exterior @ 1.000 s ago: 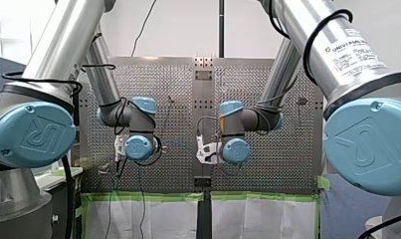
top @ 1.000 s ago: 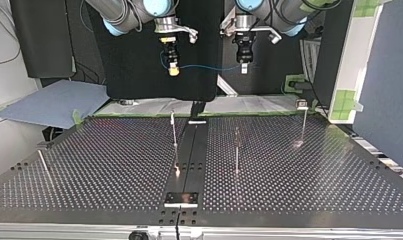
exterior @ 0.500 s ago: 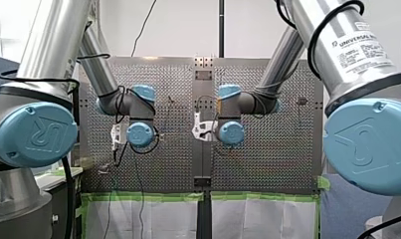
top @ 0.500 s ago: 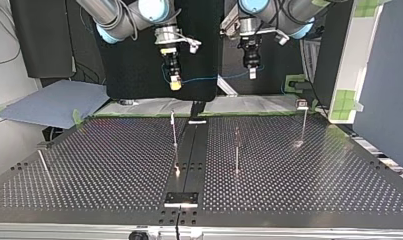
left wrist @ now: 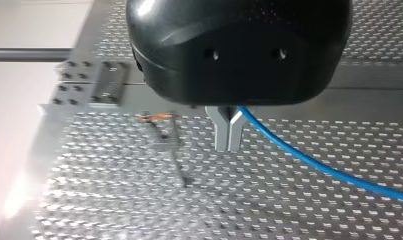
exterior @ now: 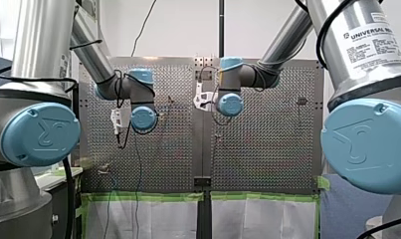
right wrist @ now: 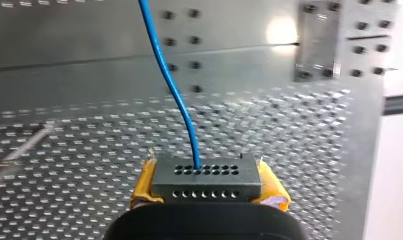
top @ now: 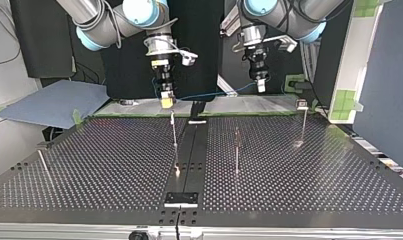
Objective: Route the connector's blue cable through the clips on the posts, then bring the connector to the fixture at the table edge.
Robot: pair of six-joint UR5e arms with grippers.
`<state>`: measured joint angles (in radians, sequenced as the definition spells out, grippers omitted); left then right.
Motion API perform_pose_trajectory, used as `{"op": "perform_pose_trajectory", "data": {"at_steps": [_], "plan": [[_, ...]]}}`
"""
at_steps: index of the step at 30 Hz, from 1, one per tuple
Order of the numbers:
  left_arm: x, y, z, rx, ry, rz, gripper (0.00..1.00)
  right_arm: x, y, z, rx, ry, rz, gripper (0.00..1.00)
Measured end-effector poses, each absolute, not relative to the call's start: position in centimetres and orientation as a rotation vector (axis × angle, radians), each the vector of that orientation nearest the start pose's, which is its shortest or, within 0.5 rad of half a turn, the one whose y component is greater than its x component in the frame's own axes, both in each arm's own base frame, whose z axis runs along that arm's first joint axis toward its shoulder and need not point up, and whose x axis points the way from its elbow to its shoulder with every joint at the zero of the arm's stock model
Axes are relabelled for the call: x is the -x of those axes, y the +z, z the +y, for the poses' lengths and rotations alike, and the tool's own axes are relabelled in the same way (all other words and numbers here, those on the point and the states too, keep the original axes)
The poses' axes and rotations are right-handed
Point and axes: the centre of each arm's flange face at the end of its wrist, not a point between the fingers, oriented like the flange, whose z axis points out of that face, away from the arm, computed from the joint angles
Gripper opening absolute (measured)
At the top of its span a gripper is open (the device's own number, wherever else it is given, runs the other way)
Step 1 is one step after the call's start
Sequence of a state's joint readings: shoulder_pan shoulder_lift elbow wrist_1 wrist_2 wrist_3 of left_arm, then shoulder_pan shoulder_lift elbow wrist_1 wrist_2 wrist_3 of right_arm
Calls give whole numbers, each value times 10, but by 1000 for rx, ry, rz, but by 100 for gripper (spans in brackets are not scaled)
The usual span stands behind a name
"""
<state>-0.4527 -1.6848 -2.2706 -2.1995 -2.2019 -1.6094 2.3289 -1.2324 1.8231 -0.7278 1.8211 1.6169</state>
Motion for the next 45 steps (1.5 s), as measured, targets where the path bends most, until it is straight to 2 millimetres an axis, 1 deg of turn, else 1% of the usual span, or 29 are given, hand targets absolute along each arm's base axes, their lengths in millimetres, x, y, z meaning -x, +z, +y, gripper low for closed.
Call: {"op": "perform_pose_trajectory", "data": {"at_steps": [3,5,12,17,21,26,31,34,38,45], "plan": [[-339,223,-246,230,40,1427,0,-473,268,-349,-1413,1718,-926,0],[-344,229,-245,237,28,1418,0,-472,272,-353,-1405,1720,-929,0],[-366,249,-248,230,-9,1392,0,-465,276,-366,-1396,1721,-945,0],[-378,259,-248,226,-20,1380,0,-462,280,-376,-1390,1729,-950,0],[-387,260,-248,215,-25,1385,0,-461,286,-384,-1387,1737,-943,0],[-405,255,-253,197,-24,1408,0,-459,294,-397,-1381,1756,-937,0],[-417,254,-254,199,-22,1410,0,-456,299,-409,-1380,1760,-935,0],[-421,256,-254,201,-24,1405,0,-455,298,-415,-1381,1763,-939,0],[-424,259,-253,206,-26,1400,0,-455,292,-427,-1390,1757,-949,0],[-430,261,-248,205,-26,1398,0,-459,284,-436,-1424,1771,-932,0]]}}
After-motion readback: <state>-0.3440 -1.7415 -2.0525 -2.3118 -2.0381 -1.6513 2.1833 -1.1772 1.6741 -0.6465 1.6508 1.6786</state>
